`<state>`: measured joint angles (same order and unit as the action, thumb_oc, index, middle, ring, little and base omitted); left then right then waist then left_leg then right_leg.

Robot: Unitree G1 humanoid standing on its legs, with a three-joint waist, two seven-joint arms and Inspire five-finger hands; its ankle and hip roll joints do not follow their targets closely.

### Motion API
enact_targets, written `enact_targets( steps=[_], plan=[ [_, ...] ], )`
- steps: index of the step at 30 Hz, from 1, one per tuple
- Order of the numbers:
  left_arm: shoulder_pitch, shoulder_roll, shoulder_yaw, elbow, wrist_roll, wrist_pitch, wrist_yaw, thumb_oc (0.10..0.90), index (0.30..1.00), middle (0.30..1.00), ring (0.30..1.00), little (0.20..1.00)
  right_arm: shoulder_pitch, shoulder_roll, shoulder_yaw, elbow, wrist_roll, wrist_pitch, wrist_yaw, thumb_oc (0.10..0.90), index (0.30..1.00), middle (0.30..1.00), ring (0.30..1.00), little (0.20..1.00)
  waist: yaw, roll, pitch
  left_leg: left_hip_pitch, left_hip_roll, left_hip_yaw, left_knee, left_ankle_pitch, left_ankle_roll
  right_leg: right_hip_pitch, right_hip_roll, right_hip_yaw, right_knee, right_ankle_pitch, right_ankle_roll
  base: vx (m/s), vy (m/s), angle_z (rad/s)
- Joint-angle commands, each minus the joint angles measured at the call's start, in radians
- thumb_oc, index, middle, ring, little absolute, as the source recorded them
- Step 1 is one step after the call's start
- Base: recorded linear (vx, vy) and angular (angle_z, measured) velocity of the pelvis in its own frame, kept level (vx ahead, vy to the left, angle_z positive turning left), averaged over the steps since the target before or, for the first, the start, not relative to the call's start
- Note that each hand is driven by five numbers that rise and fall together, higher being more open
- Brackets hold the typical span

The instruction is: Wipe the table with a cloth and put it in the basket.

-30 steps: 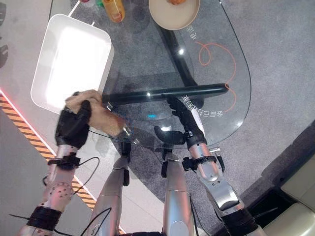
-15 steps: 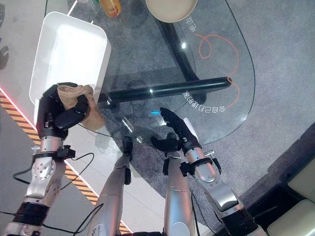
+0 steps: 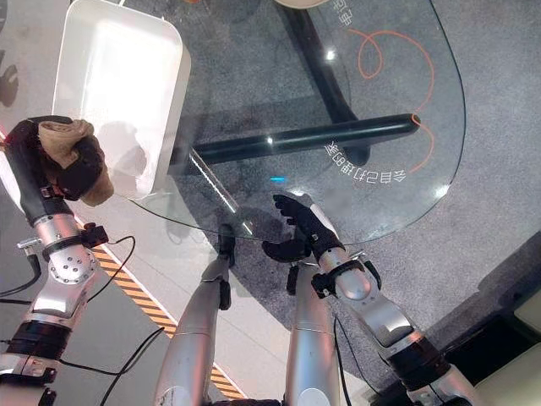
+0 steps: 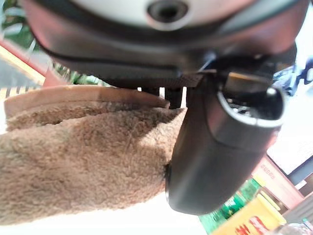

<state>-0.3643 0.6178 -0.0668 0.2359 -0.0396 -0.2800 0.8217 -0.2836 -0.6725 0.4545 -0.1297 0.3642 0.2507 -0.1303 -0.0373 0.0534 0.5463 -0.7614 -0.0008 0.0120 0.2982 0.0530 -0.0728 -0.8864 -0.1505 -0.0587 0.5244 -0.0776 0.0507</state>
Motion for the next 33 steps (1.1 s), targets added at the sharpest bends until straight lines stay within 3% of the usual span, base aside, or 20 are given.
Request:
enact_targets(
  steps=[1,3,6,9,17,27,33],
  plan=[
    [-0.043,0.139,0.112,-0.083,0.081,-0.042,0.130,0.100,0.300,0.300,0.300,0.200,-0.008,0.008,0.035,-0.077,0.046,-0.005,0.003,0.800,0.900,0.900,0.900,0.900,-0.015,-0.007,-0.026,-0.073,-0.057,0.153,0.108,-0.074,0.066,0.022,0.083,-0.008,-0.147,0.077,-0.003,0.02,0.041,0.05],
    [-0.046,0.137,0.114,-0.087,0.087,-0.035,0.134,0.100,0.300,0.300,0.300,0.200,-0.016,0.012,0.040,-0.077,0.043,0.016,0.022,0.800,0.900,0.900,0.900,0.900,-0.014,-0.007,-0.026,-0.081,-0.058,0.153,0.112,-0.075,0.067,0.016,0.082,-0.008,-0.146,0.078,-0.001,0.02,0.046,0.05],
    [-0.051,0.129,0.107,-0.100,0.149,-0.015,0.185,0.100,0.300,0.300,0.300,0.200,-0.024,0.012,0.066,-0.101,0.040,0.101,0.096,0.800,0.900,0.900,0.900,0.900,-0.012,-0.008,-0.026,-0.105,-0.060,0.148,0.123,-0.077,0.065,-0.008,0.080,-0.005,-0.139,0.081,0.001,0.04,0.067,0.03],
    [-0.054,0.135,0.099,-0.123,0.189,0.019,0.210,0.100,0.300,0.300,0.300,0.200,-0.023,0.001,0.083,-0.115,0.060,0.129,0.120,0.800,0.900,0.900,0.900,0.900,-0.011,-0.008,-0.026,-0.122,-0.062,0.143,0.126,-0.075,0.065,-0.029,0.082,0.000,-0.137,0.086,0.003,0.03,0.049,0.02],
    [-0.128,0.167,0.046,-0.067,0.230,0.036,0.290,0.100,0.300,0.300,0.300,0.200,-0.077,-0.022,0.148,-0.069,0.122,0.131,0.120,0.800,0.900,0.900,0.900,0.900,-0.010,-0.006,-0.026,-0.175,-0.060,0.143,0.126,-0.068,0.066,-0.088,0.092,0.000,-0.132,0.095,0.007,0.01,0.031,-0.01],
    [-0.245,0.155,-0.024,-0.009,0.200,0.007,0.258,0.100,0.300,0.300,0.300,0.200,-0.122,-0.031,0.156,-0.038,0.168,0.157,0.128,0.800,0.900,0.900,0.900,0.900,-0.017,-0.002,-0.026,-0.235,-0.063,0.137,0.139,-0.060,0.061,-0.151,0.097,0.008,-0.107,0.098,0.008,0.00,0.013,-0.01],
    [-0.348,0.168,-0.088,0.036,0.229,0.075,0.239,0.100,0.300,0.300,0.300,0.200,-0.168,-0.019,0.172,-0.009,0.192,0.173,0.110,0.800,0.900,0.900,0.900,0.900,-0.016,-0.003,-0.026,-0.263,-0.068,0.126,0.148,-0.056,0.056,-0.177,0.097,0.004,-0.099,0.103,0.011,0.00,0.000,0.00]
  ],
)
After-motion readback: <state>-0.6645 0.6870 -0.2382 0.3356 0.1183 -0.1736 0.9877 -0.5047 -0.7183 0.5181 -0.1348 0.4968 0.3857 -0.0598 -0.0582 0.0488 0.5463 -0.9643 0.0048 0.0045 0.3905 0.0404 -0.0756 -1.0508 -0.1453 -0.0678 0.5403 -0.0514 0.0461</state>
